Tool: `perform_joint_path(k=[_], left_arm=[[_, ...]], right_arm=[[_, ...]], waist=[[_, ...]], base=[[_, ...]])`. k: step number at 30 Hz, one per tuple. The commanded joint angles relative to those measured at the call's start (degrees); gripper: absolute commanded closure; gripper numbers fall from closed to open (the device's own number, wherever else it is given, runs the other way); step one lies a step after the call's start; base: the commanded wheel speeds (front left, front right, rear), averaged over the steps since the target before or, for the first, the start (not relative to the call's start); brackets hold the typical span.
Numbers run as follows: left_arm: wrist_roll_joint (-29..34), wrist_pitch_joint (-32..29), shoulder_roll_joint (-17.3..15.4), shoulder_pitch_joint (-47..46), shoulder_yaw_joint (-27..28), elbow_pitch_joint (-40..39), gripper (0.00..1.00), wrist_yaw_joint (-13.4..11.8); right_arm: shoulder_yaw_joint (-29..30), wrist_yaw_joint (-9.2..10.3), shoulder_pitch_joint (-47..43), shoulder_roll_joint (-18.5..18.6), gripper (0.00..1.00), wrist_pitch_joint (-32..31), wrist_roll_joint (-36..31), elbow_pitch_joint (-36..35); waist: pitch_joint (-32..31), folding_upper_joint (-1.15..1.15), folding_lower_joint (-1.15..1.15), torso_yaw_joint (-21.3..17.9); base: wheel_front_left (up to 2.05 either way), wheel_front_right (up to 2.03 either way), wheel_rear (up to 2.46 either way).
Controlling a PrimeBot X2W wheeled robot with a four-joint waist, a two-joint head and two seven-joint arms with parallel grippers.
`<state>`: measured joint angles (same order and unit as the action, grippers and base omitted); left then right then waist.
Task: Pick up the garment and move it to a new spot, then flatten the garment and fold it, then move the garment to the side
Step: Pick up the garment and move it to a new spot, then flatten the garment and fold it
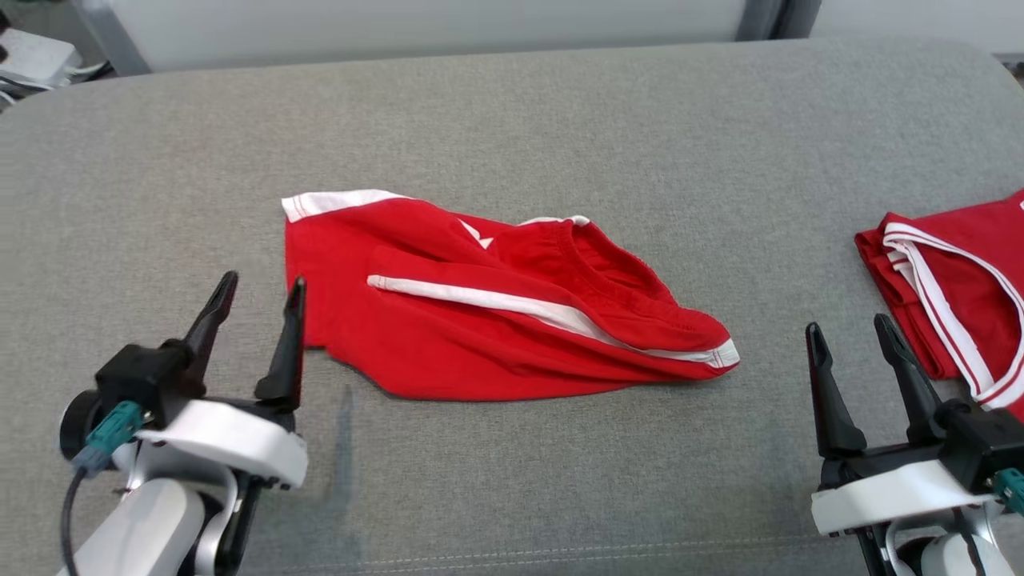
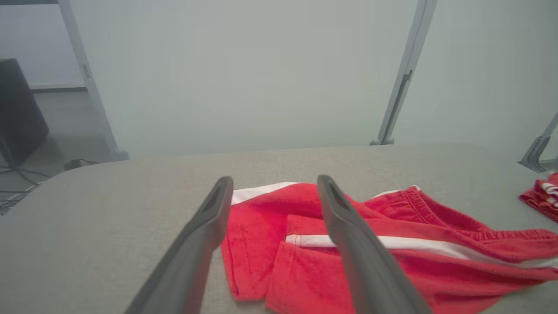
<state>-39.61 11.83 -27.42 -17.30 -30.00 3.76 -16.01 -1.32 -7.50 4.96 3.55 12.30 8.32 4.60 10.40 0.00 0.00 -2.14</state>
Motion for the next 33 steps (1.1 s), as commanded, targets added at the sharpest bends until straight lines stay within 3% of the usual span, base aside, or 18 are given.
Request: perform_joint_path(k=[1,6,12,15,21,33], left_arm=[[-0.49,0.76,-2.2,-0.38,3.24,-1.68,0.0,-0.62],[-3.19,2.77,-2.82,5.81,10.33,-1.76,0.0,-1.33],[-0.71,3.14,-0.9,12.54,18.27,-2.43,0.0,1.17],[3.3,3.15,0.13,15.49,18.59,-3.48,0.0,2.75],[8.15,3.16,0.8,19.68,17.42,-5.0,0.0,3.58],[8.46,2.04,1.11,22.62,15.61,-6.07,0.0,3.38]], right_arm=[[-0.85,0.01,-0.1,0.6,0.0,-0.19,-0.57,-1.56],[-0.01,0.01,-2.42,0.75,0.0,-0.62,-0.03,-1.85],[0.41,0.01,-4.96,0.34,0.0,-1.04,0.52,-2.0],[0.57,0.01,-6.48,0.17,0.0,-1.35,0.66,-1.93],[0.6,0.01,-9.98,0.05,0.0,-2.21,0.44,-2.61],[0.84,0.01,-14.36,-0.33,0.0,-2.76,0.45,-5.55]], waist=[[-1.72,0.0,0.0,1.57],[-3.75,0.0,0.0,2.97],[-6.63,0.0,0.0,3.6],[-8.31,0.0,0.0,3.85],[-11.47,0.0,0.0,4.03],[-13.73,0.0,0.0,3.27]], base=[[0.0,0.0,0.0],[0.0,0.0,0.0],[0.0,0.0,0.0],[0.0,0.0,0.0],[0.0,0.0,0.0],[0.0,0.0,0.0]])
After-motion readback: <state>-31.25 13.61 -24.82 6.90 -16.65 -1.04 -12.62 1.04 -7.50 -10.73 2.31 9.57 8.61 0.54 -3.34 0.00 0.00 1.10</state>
